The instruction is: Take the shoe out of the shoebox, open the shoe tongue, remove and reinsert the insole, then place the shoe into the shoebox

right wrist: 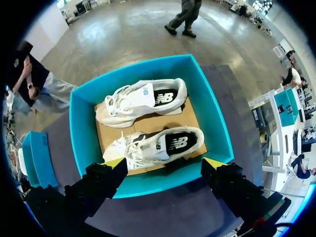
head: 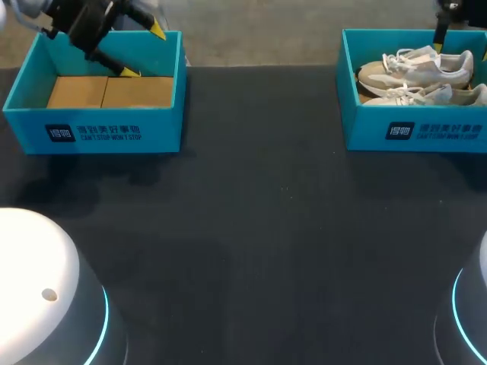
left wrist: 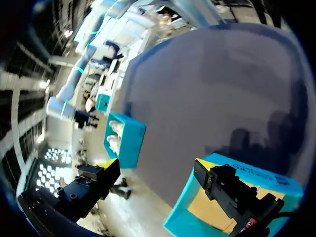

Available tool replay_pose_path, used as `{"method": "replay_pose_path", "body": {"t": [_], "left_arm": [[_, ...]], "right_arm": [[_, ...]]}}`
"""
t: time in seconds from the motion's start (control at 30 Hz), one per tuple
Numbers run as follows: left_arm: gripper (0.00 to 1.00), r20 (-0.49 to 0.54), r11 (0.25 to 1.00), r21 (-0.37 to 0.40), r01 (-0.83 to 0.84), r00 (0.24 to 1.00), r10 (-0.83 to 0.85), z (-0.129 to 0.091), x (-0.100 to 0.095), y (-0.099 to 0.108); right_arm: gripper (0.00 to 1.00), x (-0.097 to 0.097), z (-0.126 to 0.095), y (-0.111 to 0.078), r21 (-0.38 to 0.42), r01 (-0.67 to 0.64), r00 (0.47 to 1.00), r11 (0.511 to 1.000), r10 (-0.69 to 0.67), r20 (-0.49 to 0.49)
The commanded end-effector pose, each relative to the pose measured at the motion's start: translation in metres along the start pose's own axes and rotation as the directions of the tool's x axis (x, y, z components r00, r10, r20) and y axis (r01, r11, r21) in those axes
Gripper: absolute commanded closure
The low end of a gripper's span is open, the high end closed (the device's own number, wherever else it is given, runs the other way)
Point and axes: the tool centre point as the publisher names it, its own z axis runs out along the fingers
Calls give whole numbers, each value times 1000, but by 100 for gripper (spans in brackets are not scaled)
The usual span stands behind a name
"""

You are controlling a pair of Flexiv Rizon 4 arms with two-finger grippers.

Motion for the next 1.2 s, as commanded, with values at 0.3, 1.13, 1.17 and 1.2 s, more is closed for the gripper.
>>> {"method": "replay_pose_path", "body": {"t": [0.3,1.13,1.17,1.2], "left_arm": [[0,206,778,-223,587,809,-551,2,2,-5],[0,171,-234,-173,957,-205,-964,-21,18,8],[0,198,-262,-159,952,-229,-953,-21,20,7],[0,202,-296,-150,944,-263,-943,-21,23,8]], "right_arm": [[0,0,0,-2,-3,-2,1000,1000,2,-1],[0,-15,4,-74,44,26,1000,999,-26,10],[0,-16,3,-77,43,26,1000,999,-26,9],[0,-17,1,-80,41,23,1000,999,-24,8]]}}
